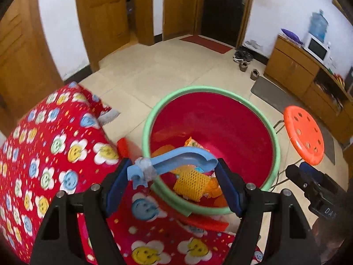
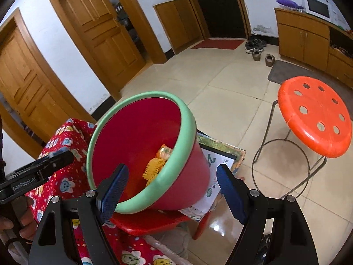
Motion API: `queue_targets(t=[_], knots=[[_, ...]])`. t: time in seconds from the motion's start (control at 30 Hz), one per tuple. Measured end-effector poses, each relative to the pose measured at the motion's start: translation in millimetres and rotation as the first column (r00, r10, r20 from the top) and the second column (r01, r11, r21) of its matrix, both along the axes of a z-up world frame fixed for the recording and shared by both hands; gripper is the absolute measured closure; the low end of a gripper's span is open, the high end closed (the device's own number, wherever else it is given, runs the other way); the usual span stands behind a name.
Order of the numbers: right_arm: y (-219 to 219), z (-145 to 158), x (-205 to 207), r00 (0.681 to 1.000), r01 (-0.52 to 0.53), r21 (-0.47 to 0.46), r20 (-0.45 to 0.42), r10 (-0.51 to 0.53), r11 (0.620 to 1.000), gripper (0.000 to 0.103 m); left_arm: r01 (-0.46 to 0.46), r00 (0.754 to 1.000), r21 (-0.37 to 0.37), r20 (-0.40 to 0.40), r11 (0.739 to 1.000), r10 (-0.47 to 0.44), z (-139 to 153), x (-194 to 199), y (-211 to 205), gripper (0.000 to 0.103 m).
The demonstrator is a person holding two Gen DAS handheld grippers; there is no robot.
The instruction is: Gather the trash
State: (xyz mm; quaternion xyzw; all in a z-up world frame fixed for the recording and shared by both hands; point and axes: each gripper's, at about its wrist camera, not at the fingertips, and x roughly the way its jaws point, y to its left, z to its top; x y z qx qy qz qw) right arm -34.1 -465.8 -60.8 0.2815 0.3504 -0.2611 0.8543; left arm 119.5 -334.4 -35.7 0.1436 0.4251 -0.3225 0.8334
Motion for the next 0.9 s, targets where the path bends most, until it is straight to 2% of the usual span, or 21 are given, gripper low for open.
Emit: queue_targets(t=[0.2, 0.4, 0.7, 0.9], knots=[[-0.2, 0.3, -0.6, 1.000, 0.001, 0.002, 0.004, -0.001, 1.000, 0.020, 0.024, 1.000, -0.010, 0.005, 1.000, -0.024, 5.1, -3.4, -10.2, 0.024], [7.2, 6.5, 0.9, 0.999, -0.028, -0.011, 0.020, 0.028, 1.000, 0.020, 0.003, 1.000, -0.025, 0.008, 1.000, -0.003, 13.2, -6.4, 1.4, 0.024], [41.0, 30.1, 10.0, 0.991, -0.115, -0.047, 0.067, 0.118, 0.992, 0.020, -0.095, 0.994, -0.049, 0.045, 0.994, 0.097, 34.6, -18.0, 53.2, 0.024], [79.7, 55.6, 18.7, 0.971, -0.202, -0.088, 0.111, 0.211, 0.975, 0.020, -0.203, 0.976, -0.069, 0.066, 0.977, 0.207, 49.2, -26.7, 102.6, 0.024]])
